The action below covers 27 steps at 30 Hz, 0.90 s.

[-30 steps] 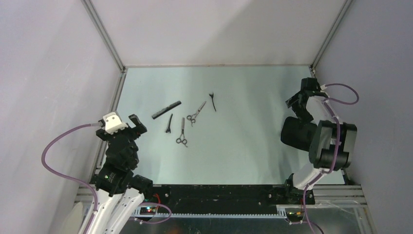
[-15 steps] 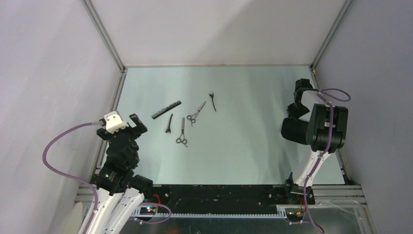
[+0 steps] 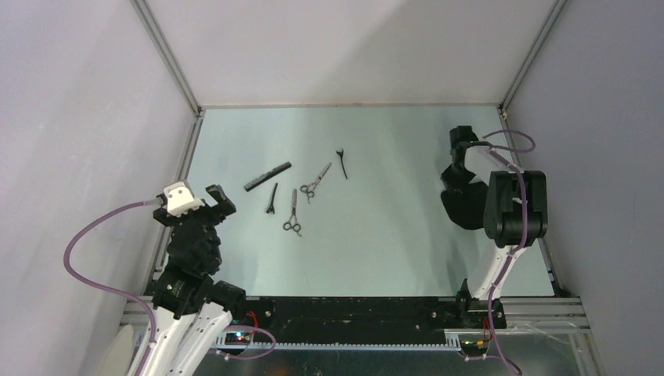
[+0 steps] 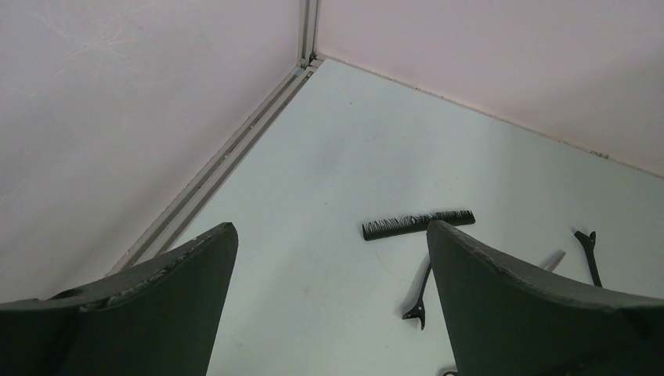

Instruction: Sort the hair-cutting tools

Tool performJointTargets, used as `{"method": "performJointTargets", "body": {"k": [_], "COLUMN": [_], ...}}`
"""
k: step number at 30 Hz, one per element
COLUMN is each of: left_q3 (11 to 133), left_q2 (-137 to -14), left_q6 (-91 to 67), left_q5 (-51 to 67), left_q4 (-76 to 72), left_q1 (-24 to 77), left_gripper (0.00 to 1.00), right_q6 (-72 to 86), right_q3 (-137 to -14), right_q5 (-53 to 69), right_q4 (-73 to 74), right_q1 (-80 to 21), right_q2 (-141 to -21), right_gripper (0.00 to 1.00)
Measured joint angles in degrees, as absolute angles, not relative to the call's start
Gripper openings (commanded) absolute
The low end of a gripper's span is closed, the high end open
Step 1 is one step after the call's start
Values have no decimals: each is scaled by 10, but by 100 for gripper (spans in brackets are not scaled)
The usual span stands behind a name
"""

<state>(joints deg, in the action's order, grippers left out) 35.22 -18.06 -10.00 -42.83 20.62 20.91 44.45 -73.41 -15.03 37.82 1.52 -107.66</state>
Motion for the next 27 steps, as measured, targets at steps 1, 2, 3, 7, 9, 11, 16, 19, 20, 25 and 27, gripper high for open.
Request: {"method": "performJointTargets", "body": {"k": [1,2,3,7,9,11,16,19,20,25,27], "left_q3": [352,352,352,352,350,347,345,345,345,345,345], "left_q2": [-179,-177,-176,-169,-165,-161,-158,-155,-155,-153,-153], "left_q6": [-100,-100,-100,-100,-100,-100,-100,-100,-100,-100,-100], "left_q5": [-428,-428,-428,-426,-422,-421,-417,-416,-416,-413,-412], "left_q4": [206,206,206,206,206,206,206,206,206,206,206], "left_q1": [209,209,209,209,209,209,209,209,209,209,209], "left_gripper": [98,98,98,98,98,98,98,98,98,98,98], "right_q6": [432,420,404,355,324,294,218,180,171,124,103], "right_q3": [-728,-723,-715,-695,-682,-672,-659,-656,-656,-654,-650], "right_q5": [-145,-140,-133,-105,-93,-85,-63,-43,-37,-20,-13], "right_q4": [373,368,362,342,330,321,301,292,289,282,282], "right_q1": [-1,-17,-41,-128,-177,-221,-314,-364,-376,-439,-459], "right_q2": [-1070,-1064,-1056,-1033,-1020,-1011,-993,-980,-976,-967,-962], "right_gripper": [0,0,0,0,0,0,0,0,0,0,0]}}
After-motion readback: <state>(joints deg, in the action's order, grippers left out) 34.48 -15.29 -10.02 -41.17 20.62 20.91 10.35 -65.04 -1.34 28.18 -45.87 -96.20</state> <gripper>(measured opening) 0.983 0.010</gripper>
